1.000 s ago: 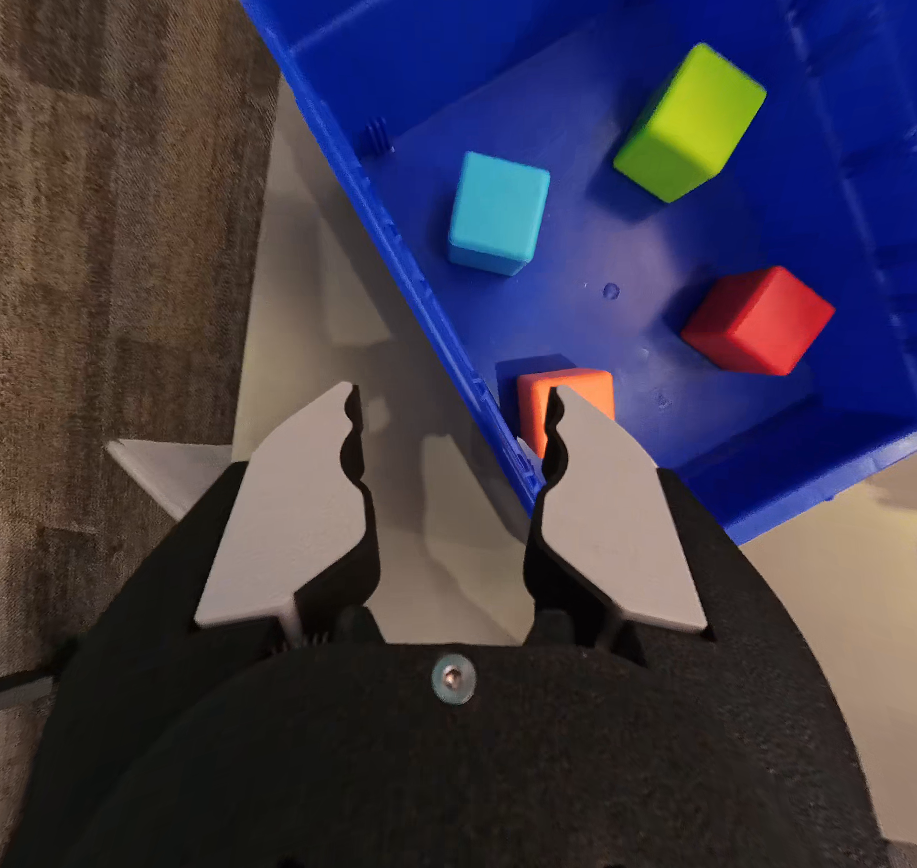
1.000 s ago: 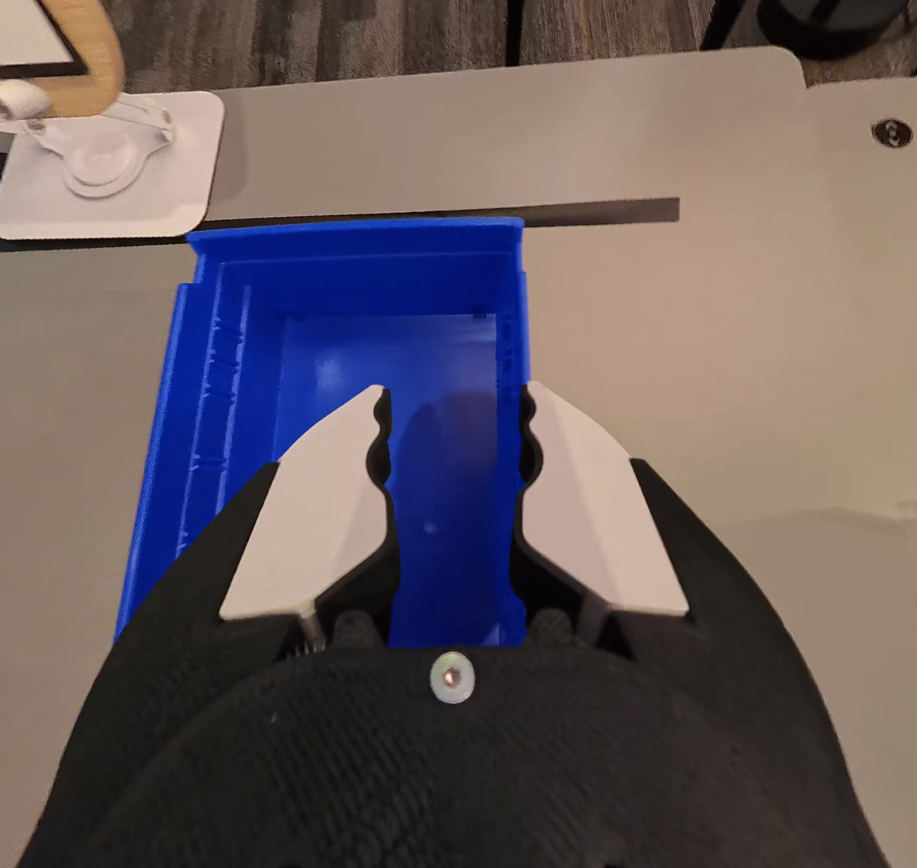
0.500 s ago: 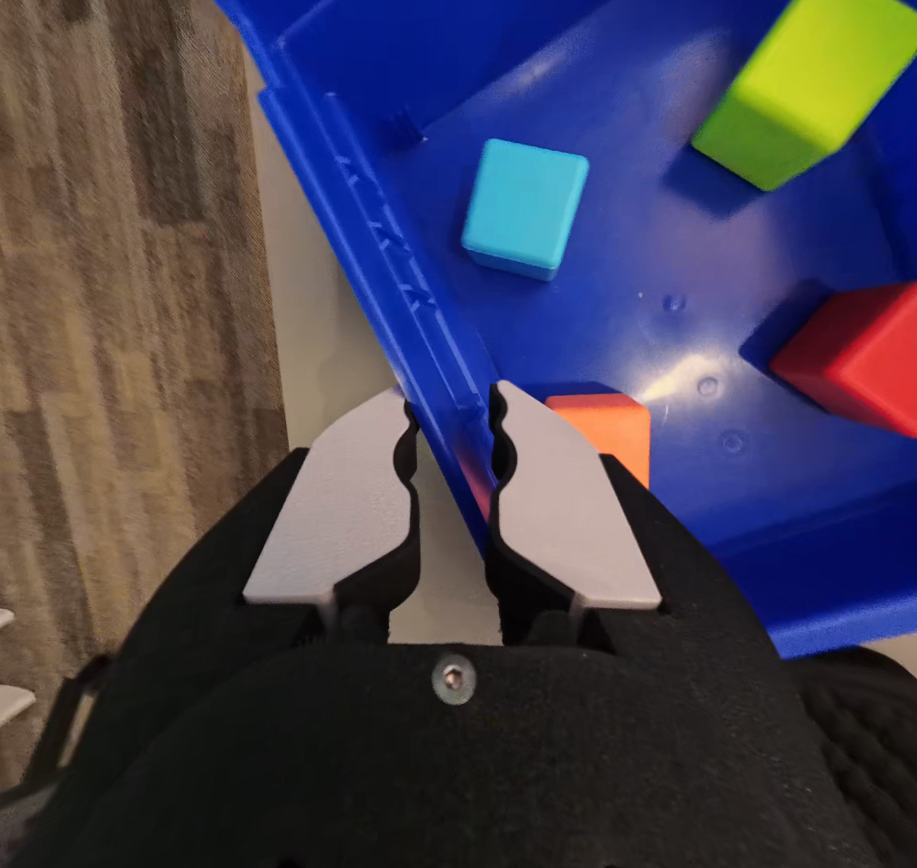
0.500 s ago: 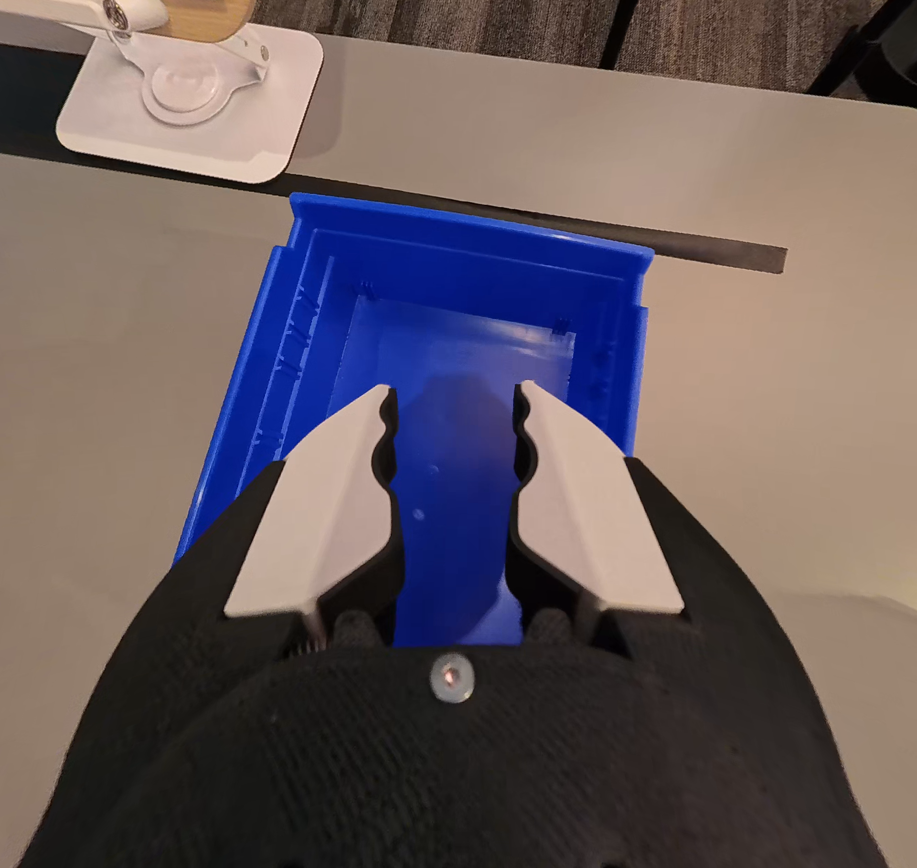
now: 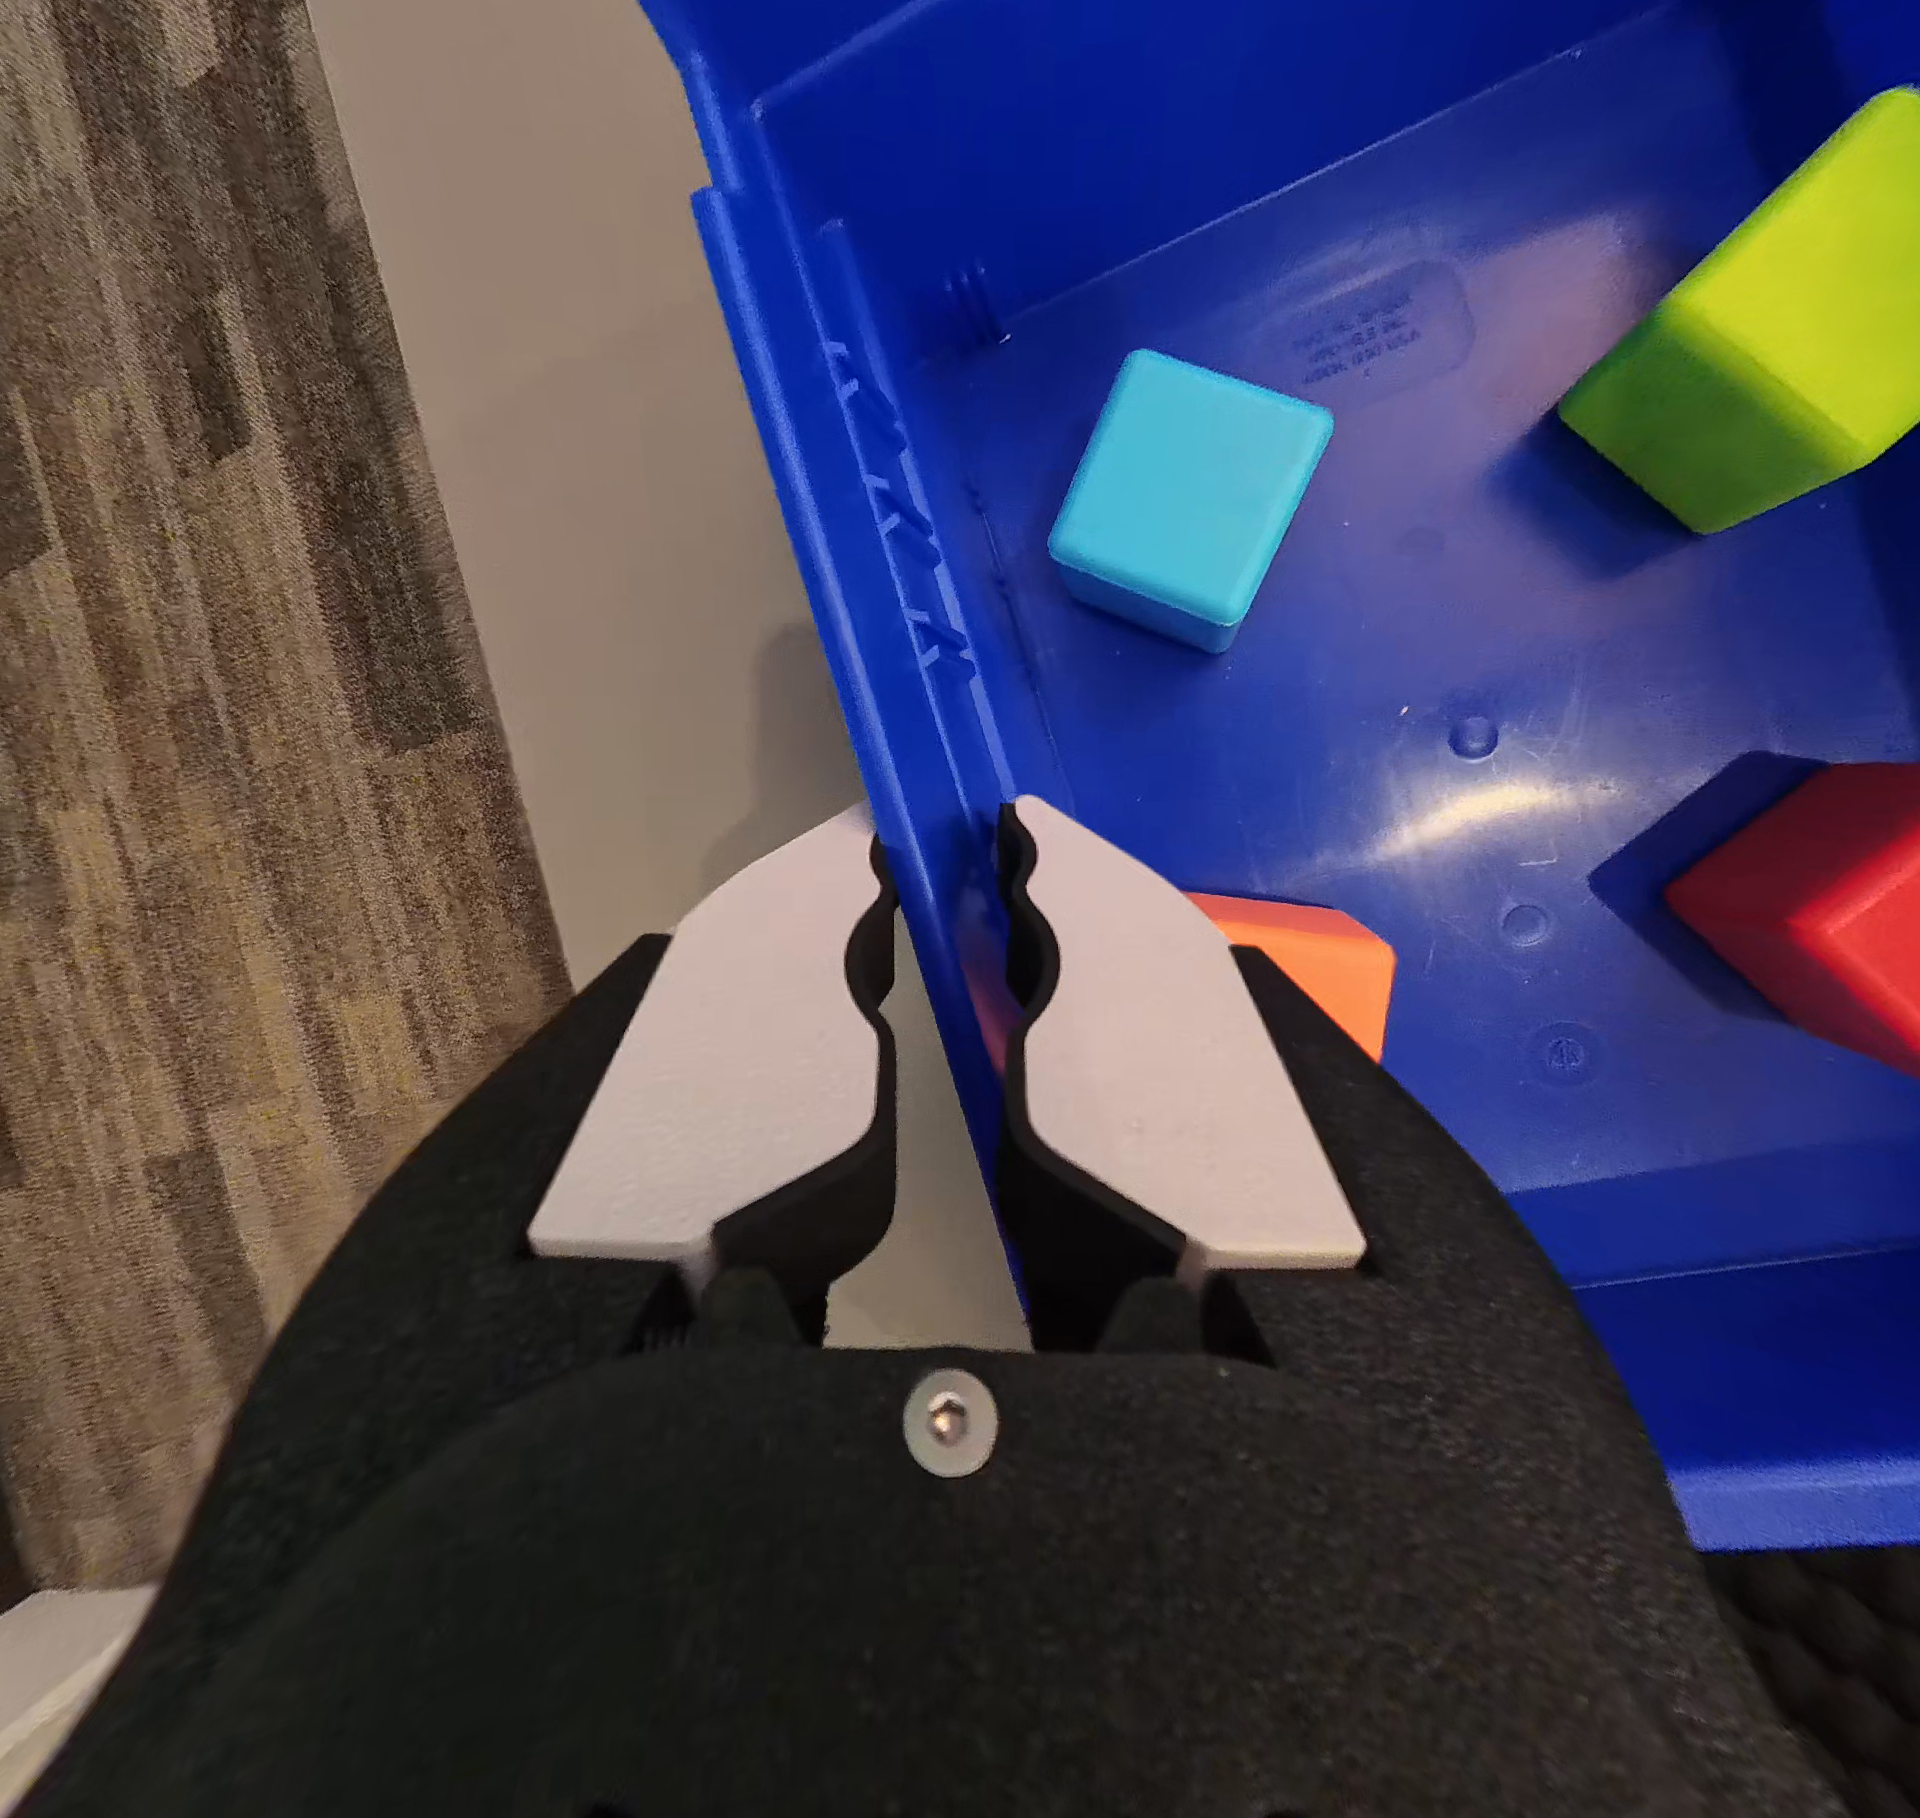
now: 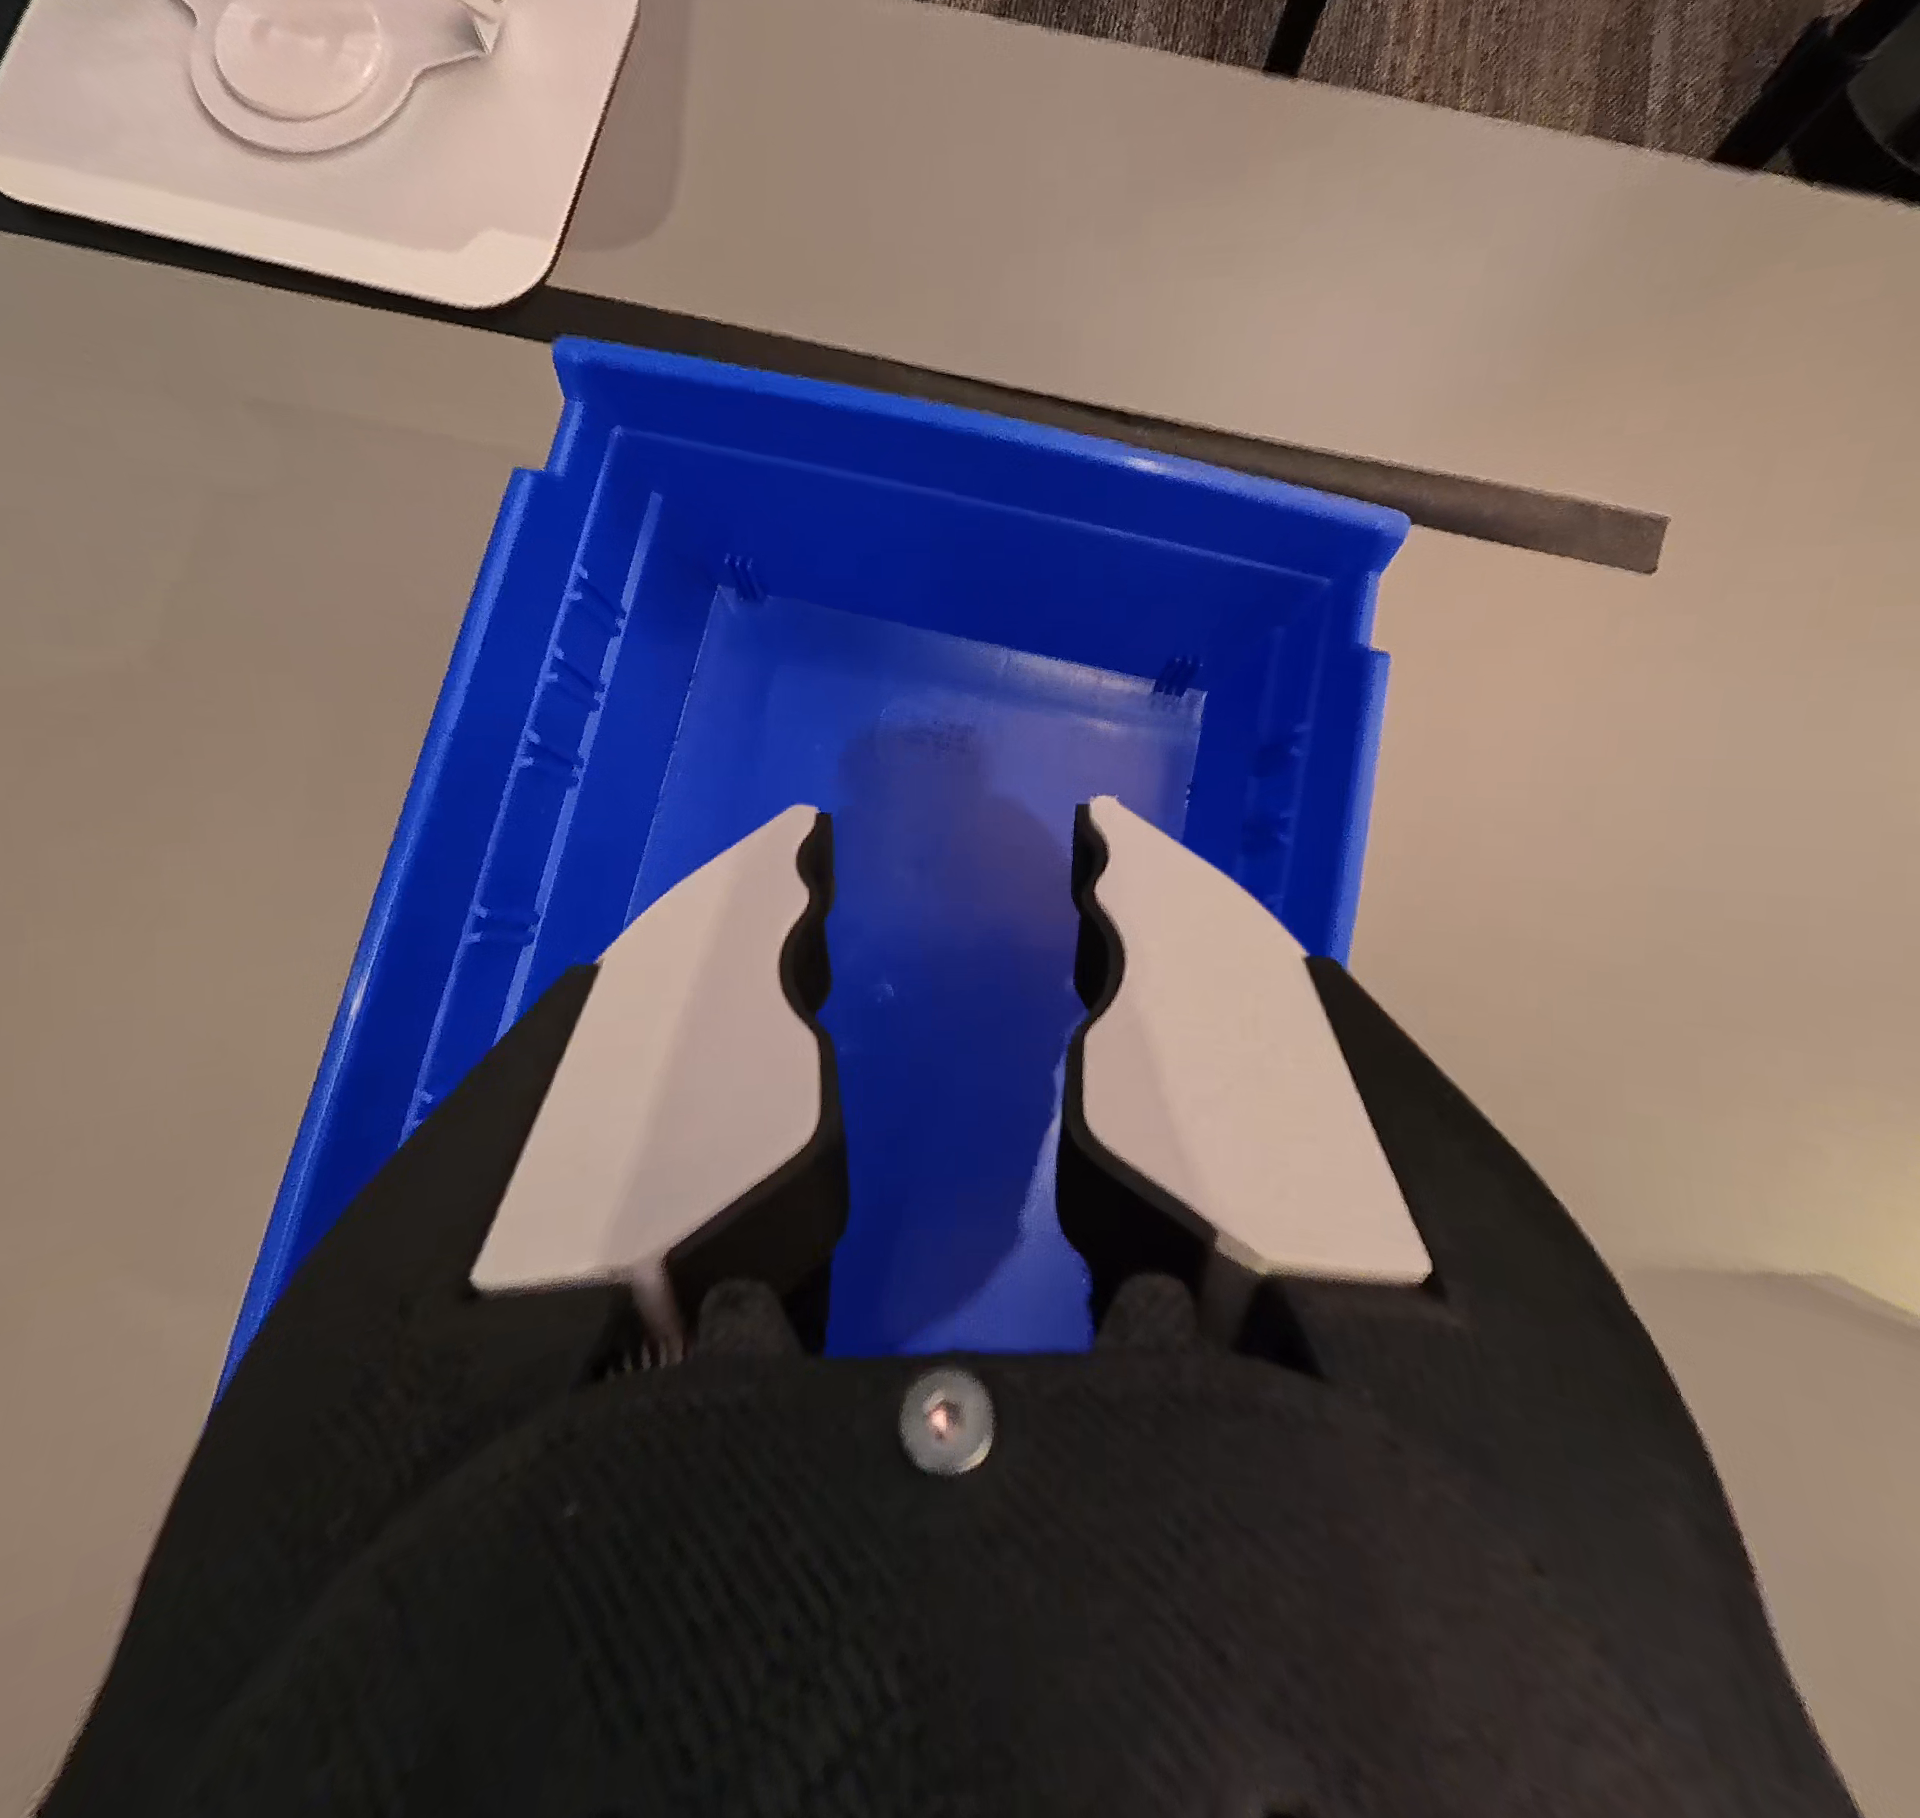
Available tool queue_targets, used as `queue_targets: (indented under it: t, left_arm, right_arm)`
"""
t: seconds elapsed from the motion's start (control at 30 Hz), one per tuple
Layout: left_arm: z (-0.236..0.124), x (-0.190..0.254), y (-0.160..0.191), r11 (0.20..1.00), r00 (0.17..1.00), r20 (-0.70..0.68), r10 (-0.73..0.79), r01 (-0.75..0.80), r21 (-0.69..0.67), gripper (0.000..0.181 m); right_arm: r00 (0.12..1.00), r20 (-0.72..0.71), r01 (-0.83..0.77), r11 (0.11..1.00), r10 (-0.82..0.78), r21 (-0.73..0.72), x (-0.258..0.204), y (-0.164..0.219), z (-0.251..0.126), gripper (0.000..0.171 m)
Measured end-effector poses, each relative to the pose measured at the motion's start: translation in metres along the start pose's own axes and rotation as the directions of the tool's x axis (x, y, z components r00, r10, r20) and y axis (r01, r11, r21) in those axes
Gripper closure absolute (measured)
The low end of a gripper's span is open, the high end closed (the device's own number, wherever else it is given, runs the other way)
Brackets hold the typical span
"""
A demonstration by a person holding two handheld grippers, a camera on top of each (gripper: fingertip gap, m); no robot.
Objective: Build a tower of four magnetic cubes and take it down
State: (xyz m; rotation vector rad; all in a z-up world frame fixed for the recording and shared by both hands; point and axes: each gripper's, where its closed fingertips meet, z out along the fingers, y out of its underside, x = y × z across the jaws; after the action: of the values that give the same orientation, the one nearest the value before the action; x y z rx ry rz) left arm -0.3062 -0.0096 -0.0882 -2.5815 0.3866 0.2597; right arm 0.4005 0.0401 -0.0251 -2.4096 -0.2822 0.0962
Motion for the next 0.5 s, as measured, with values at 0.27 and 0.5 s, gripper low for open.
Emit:
queue_targets:
  t: [0.27, 0.5]
  left_arm:
    - [-0.082, -0.011, -0.04, 0.913, 0.995, -0.051, -0.086, 0.1, 0.395, 0.13]
    - [-0.191, 0.049, -0.08, 0.592, 0.954, -0.255, 0.161, 0.113, 0.798, 0.117]
  right_arm:
    - [0.97, -0.192, 0.211, 0.913, -0.151, 0.348, 0.007, -0.055, -0.046, 0.121]
    - [0.951, -0.224, 0.307, 0.739, -0.214, 0.6, -0.017, -0.079, -0.084, 0.102]
